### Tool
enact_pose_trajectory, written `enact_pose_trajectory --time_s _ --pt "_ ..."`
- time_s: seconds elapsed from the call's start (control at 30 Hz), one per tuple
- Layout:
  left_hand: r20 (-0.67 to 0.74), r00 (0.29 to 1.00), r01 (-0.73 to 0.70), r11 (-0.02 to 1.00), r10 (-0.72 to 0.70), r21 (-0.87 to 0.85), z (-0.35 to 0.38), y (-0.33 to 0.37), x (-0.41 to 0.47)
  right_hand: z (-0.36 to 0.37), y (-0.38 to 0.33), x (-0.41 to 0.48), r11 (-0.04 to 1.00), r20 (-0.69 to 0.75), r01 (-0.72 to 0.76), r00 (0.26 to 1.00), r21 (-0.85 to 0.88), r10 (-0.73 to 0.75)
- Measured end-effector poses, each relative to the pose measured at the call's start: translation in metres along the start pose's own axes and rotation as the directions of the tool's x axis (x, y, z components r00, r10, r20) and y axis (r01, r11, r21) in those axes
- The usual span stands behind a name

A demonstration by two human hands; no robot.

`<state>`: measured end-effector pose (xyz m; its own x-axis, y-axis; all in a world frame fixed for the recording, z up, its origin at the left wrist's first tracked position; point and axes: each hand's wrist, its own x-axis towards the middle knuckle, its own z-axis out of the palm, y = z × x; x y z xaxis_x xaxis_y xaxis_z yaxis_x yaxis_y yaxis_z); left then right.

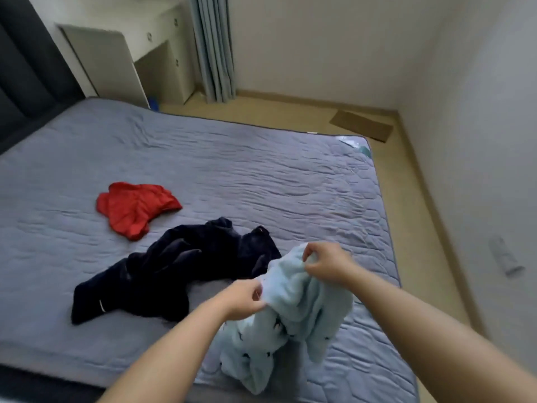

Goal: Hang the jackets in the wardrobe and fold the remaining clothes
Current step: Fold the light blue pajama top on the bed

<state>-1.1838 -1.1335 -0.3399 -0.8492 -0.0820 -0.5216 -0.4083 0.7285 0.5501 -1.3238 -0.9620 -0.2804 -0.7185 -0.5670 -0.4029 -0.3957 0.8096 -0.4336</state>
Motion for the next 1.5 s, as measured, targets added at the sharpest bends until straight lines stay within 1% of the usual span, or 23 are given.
enact_pose_trajectory --time_s 0.07,0.1,0.23,0.33,0.43,0.53,0.6,0.67,0.7,0.73,0.8,0.87,0.97,1.03,1.1,1.2,1.23,1.27,1.3,1.33,1.4,1.43,1.5 --pt "0.099 0.99 0.083 0.987 -0.097 0.134 0.028 -0.045 0.022 0.061 0.02 0.024 0.996 0.099 -0.034 0.994 -0.087 0.042" --pt "0.075 0.987 0.125 0.971 -0.142 0.203 0.033 -0.068 0.035 0.089 0.027 0.037 0.99 0.119 -0.046 0.991 -0.131 0.062" --pt "-0.146 0.974 0.217 0.883 -0.17 0.417 0.03 -0.153 0.094 0.18 0.033 0.093 0.99 0.046 -0.037 0.998 -0.138 0.044" --pt "-0.324 0.919 0.359 0.812 -0.223 0.46 0.019 -0.211 0.135 0.226 0.015 0.144 0.951 -0.063 -0.001 0.998 -0.31 -0.019" --pt "-0.393 0.849 0.489 0.808 -0.354 0.33 0.007 -0.27 0.168 0.259 -0.011 0.2 0.959 -0.061 -0.02 0.998 -0.282 0.003" --pt "-0.407 0.824 0.52 0.812 -0.395 0.265 -0.001 -0.328 0.188 0.287 -0.029 0.254 0.988 0.013 -0.057 0.998 -0.144 0.059" --pt "-0.422 0.776 0.566 0.812 -0.468 0.14 -0.002 -0.368 0.196 0.301 -0.034 0.287 0.993 0.003 -0.12 0.993 0.015 0.12" --pt "-0.324 0.707 0.627 0.769 -0.628 -0.123 0.006 -0.406 0.197 0.312 -0.032 0.317 0.956 -0.019 -0.212 0.975 0.201 0.22" --pt "-0.267 0.697 0.64 0.745 -0.666 -0.189 0.015 -0.423 0.195 0.321 -0.03 0.33 0.922 -0.012 -0.254 0.963 0.293 0.269" --pt "-0.257 0.705 0.638 0.749 -0.661 -0.175 0.025 -0.436 0.194 0.332 -0.03 0.34 0.886 0.007 -0.288 0.952 0.364 0.307" --pt "-0.351 0.737 0.556 0.814 -0.577 -0.17 0.033 -0.455 0.19 0.359 -0.036 0.35 0.84 0.054 -0.329 0.939 0.431 0.34" --pt "-0.448 0.72 0.417 0.846 -0.53 -0.331 0.026 -0.464 0.181 0.379 -0.052 0.349 0.82 0.073 -0.331 0.938 0.467 0.338" --pt "-0.396 0.699 0.237 0.714 -0.596 -0.658 0.007 -0.459 0.154 0.386 -0.103 0.337 0.798 0.127 -0.3 0.953 0.523 0.275" --pt "-0.373 0.664 0.121 0.586 -0.648 -0.801 -0.012 -0.444 0.132 0.387 -0.159 0.328 0.79 0.207 -0.237 0.968 0.565 0.142" --pt "-0.44 0.545 0.058 0.555 -0.714 -0.83 -0.049 -0.43 0.111 0.39 -0.227 0.323 0.731 0.243 -0.126 0.968 0.671 -0.056" --pt "-0.619 0.194 -0.005 0.63 -0.761 -0.776 -0.121 -0.417 0.066 0.372 -0.329 0.317 0.547 0.187 0.004 0.938 0.837 -0.292" --pt "-0.669 0.122 -0.018 0.672 -0.734 -0.74 -0.141 -0.415 0.05 0.363 -0.354 0.314 0.486 0.18 0.015 0.919 0.874 -0.351" --pt "-0.699 0.113 0.0 0.704 -0.706 -0.711 -0.155 -0.417 0.036 0.357 -0.371 0.312 0.457 0.179 0.02 0.904 0.889 -0.388" --pt "-0.705 0.154 0.067 0.719 -0.692 -0.692 -0.162 -0.422 0.026 0.353 -0.38 0.31 0.463 0.188 0.021 0.897 0.886 -0.401" --pt "-0.667 0.236 0.198 0.707 -0.706 -0.679 -0.164 -0.428 0.021 0.353 -0.378 0.307 0.51 0.219 0.009 0.897 0.86 -0.385" --pt "-0.485 0.384 0.498 0.619 -0.786 -0.608 -0.15 -0.432 0.019 0.349 -0.35 0.294 0.629 0.299 -0.038 0.901 0.777 -0.315" --pt "-0.392 0.428 0.592 0.58 -0.814 -0.559 -0.137 -0.427 0.021 0.345 -0.325 0.285 0.692 0.337 -0.062 0.902 0.72 -0.269" --pt "-0.292 0.511 0.66 0.586 -0.809 -0.47 -0.099 -0.401 0.028 0.331 -0.261 0.258 0.822 0.4 -0.1 0.902 0.56 -0.163"
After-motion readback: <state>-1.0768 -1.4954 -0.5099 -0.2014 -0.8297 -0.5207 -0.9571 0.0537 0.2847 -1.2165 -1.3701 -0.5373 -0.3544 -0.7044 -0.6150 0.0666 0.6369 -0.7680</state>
